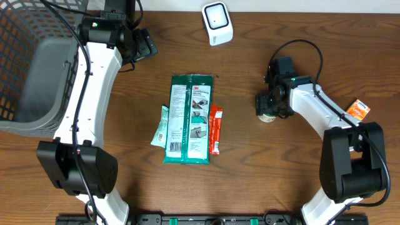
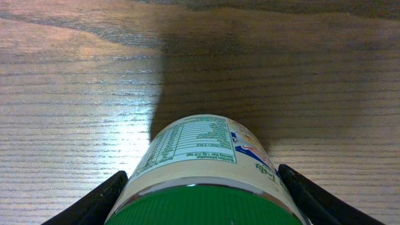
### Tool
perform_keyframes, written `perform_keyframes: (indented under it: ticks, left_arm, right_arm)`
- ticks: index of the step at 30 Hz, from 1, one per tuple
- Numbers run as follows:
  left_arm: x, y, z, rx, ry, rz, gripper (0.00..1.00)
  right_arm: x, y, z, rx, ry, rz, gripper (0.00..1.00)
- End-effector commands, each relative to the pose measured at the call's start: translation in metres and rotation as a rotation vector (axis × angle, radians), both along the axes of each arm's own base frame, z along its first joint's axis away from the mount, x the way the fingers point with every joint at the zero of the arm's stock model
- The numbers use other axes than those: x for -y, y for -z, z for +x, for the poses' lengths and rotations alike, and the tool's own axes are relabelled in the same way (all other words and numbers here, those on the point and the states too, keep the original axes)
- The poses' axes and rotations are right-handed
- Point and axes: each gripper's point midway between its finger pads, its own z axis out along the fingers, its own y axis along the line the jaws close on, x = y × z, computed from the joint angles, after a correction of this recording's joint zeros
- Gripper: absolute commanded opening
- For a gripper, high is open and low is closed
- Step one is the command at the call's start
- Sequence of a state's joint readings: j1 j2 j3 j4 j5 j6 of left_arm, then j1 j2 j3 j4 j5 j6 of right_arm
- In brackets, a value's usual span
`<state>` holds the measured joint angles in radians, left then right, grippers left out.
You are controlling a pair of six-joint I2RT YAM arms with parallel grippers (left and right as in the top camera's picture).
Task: Scan the item barcode
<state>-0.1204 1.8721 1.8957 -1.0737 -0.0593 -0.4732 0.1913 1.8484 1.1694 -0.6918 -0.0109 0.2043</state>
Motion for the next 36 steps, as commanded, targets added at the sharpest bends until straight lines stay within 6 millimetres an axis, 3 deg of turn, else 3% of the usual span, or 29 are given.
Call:
perform_keyframes:
  ticks: [1,17,21,26,36]
  left_arm:
    - [-0.003,-0.001,0.001,0.001,-0.003,0.014,0.92]
    - [-0.003,-0.001,0.001,0.001,-0.003,0.014,0.91]
    - [-0.003,-0.001,0.001,0.001,-0.003,0.014,0.92]
    - [-0.003,-0.001,0.001,0.001,-0.003,0.014,0.91]
    - [-0.003,-0.001,0.001,0.001,-0.003,0.014,0.91]
  right_arm:
    - [-0.001,0.004,-0.005,-0.017,-0.002,-0.008,0.69]
    - [0.001,0.004,-0.009,-0.037,0.003,-0.001,0.68]
    - [-0.003,-0.004,-0.006,-0.04,-0.001,0.019,0.65]
    - [-0.01,-0.037,0.001,-0.043,-0.008,0.04,0.63]
    - [-0.058,-0.139,0.009,-0.014,-0.107,0.15,0.52]
